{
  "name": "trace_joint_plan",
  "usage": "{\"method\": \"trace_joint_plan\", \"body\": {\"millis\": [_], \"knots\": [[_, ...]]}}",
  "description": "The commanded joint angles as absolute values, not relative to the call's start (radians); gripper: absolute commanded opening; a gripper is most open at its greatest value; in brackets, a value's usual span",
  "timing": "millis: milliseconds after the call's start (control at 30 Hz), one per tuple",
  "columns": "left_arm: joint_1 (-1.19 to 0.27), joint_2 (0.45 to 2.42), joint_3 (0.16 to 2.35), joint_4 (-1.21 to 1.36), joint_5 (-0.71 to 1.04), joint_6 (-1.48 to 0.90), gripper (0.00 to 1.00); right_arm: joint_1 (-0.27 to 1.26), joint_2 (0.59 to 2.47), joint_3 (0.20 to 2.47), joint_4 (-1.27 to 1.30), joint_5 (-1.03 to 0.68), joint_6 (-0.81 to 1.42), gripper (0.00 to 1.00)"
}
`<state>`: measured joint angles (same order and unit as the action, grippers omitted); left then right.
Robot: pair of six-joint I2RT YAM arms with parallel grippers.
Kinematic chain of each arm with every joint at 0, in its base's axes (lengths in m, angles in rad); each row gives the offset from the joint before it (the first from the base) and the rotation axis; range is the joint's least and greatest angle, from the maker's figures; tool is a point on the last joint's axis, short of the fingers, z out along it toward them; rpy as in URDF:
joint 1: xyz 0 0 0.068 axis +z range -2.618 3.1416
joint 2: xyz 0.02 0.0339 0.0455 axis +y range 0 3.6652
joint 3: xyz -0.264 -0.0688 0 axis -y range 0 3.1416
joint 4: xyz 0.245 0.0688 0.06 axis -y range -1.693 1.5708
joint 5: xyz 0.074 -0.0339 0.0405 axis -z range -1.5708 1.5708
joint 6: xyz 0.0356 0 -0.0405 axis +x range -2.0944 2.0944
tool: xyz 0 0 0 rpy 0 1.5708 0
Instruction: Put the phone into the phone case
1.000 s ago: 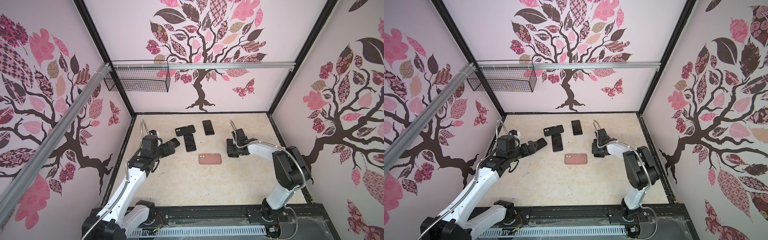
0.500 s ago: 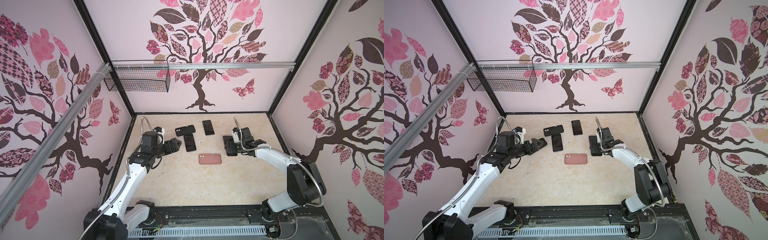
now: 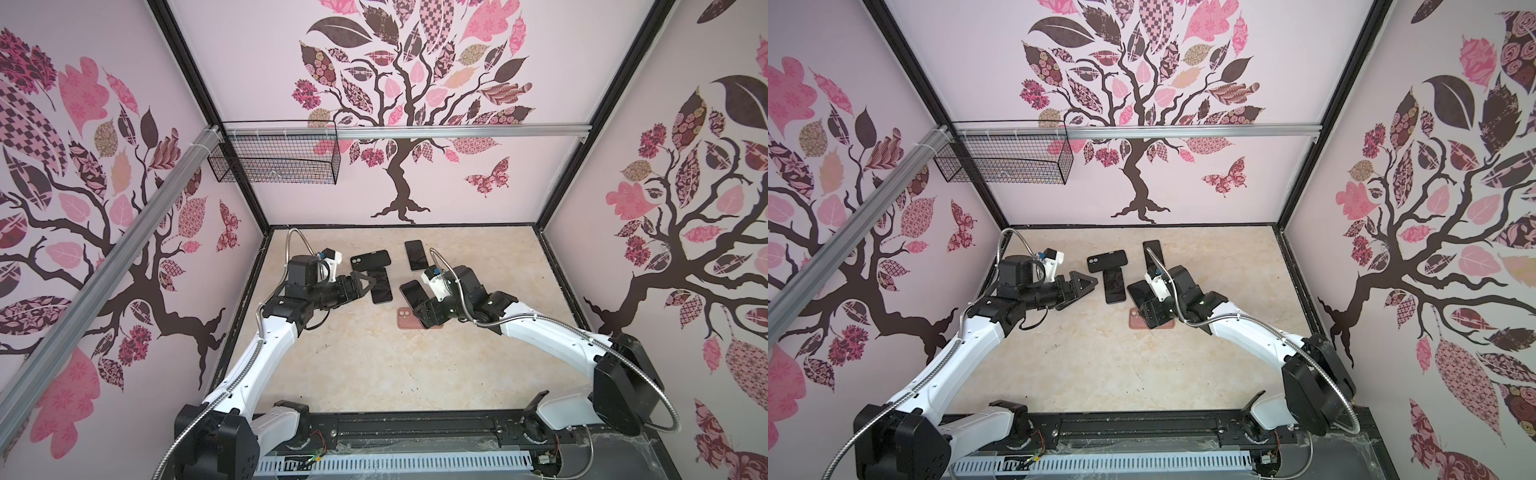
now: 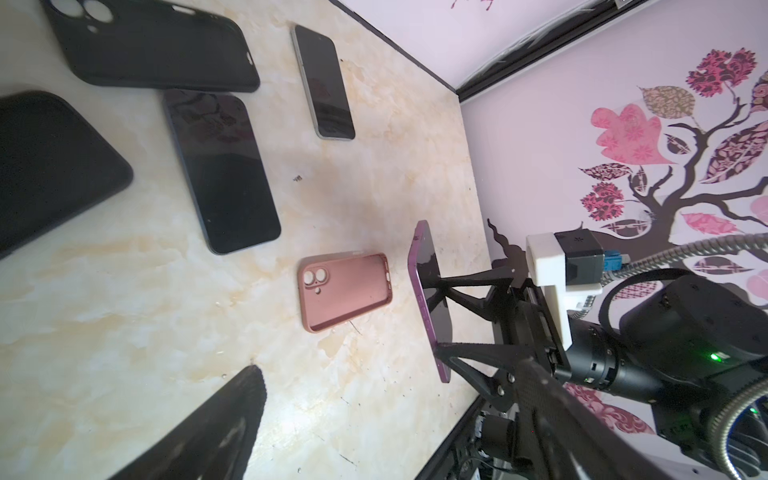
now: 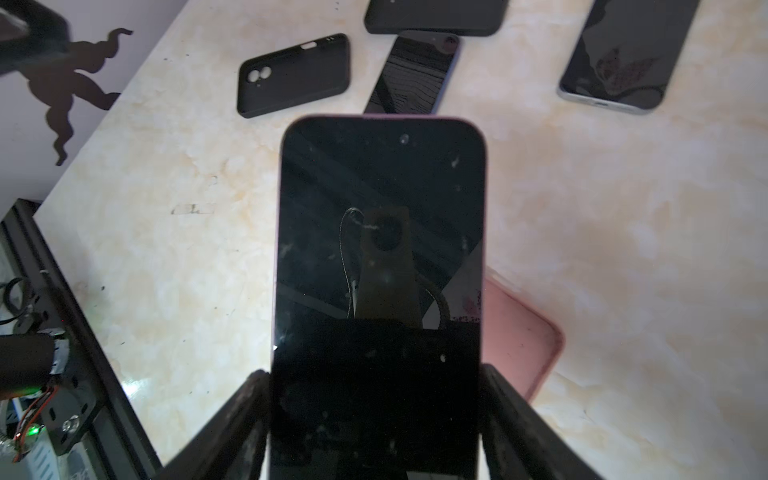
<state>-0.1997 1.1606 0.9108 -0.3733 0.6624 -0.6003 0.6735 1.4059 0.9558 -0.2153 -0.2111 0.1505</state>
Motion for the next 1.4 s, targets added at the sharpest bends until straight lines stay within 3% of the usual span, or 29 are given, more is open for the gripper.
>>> {"method": "trace_joint_plan", "body": {"millis": [0,300,833,1000,1367], "knots": [[-0.194,1.169,0.935,-0.304,0.771,-0.665,0.95,0.705,1.337,0.982,-0.127,-0.245,0.139,0.16],[-0.194,1.203,0.882,-0.181,0.926,-0.764,0.81,0.777,1.311,0.980,-0.064,-0.294,0.130,0.16],[-0.211,1.204,0.853,-0.209,0.974,-0.757,0.66,0.853,1.308,1.009,-0.032,-0.264,0.112,0.16],[-0.218,1.207,0.845,-0.236,0.988,-0.737,0.52,0.857,1.310,1.015,-0.029,-0.246,0.103,0.16],[-0.220,1.196,0.819,-0.260,1.012,-0.718,0.38,0.860,1.306,1.020,-0.032,-0.235,0.086,0.16]]}}
